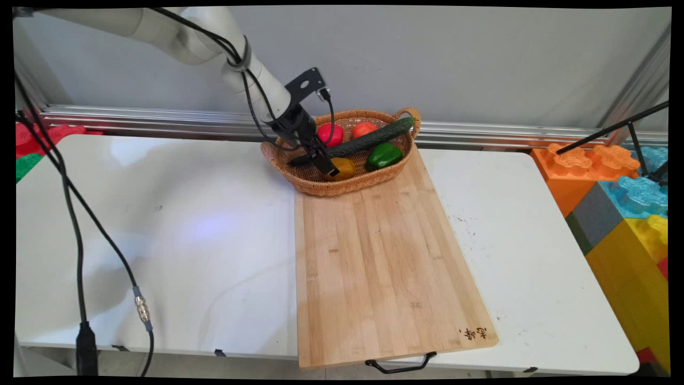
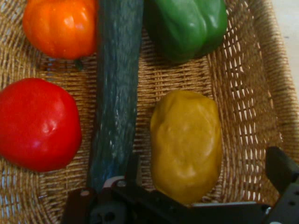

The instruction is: Pick up the potato from the vegetable basket, then place the picked object on the cutting board

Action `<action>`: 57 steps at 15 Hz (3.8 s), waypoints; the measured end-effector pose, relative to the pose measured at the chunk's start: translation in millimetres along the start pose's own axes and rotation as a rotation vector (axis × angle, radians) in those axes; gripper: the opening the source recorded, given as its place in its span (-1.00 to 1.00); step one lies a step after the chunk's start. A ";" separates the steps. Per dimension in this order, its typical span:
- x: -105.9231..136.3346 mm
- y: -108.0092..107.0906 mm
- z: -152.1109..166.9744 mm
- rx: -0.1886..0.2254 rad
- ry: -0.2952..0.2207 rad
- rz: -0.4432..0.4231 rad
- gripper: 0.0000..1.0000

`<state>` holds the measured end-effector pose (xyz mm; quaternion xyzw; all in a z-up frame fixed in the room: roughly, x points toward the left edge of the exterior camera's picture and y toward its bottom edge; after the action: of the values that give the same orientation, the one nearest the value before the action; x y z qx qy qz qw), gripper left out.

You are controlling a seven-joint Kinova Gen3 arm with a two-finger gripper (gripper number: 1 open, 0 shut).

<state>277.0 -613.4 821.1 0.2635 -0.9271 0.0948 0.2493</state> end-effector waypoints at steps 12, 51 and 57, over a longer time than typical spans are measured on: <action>9.1 -1.9 42.5 -0.026 -0.031 0.005 -1.00; 32.6 215.7 17.2 -0.215 0.141 0.083 -1.00; 25.3 230.8 45.8 -0.202 0.134 0.097 -1.00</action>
<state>115.8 -444.0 784.5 0.1848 -0.9249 0.0302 0.3309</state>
